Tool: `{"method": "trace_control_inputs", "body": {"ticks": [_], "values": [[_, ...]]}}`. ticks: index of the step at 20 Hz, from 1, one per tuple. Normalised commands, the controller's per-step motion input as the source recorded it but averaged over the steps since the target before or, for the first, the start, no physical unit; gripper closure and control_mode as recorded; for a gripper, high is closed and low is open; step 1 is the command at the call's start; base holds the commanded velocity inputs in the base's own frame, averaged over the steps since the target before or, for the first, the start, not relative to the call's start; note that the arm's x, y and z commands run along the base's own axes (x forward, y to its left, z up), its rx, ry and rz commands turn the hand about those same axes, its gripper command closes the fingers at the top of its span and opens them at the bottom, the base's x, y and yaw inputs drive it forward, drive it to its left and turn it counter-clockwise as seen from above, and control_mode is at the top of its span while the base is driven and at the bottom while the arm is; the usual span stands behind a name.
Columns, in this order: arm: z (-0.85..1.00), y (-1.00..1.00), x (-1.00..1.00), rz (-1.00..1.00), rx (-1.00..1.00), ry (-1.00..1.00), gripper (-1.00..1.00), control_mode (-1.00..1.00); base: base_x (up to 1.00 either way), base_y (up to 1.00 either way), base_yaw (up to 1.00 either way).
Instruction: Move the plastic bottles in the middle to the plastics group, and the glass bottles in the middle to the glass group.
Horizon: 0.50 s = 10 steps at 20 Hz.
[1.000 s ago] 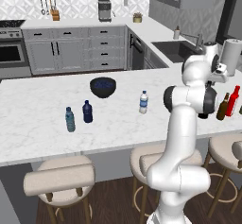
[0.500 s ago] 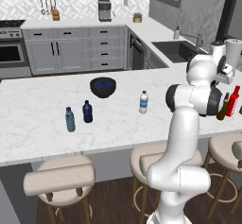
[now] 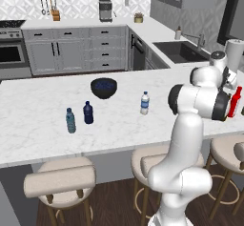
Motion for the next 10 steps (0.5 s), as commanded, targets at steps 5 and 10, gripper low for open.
{"method": "trace_control_inputs", "body": {"ticks": [5,10], "values": [[-0.39,0.04,0.00,-0.02,-0.09,0.00,1.00,-1.00,0.00,0.00,0.00],[-0.30,0.01,0.12,0.00,0.00,0.01,1.00,-1.00,0.00,0.00,0.00]]}}
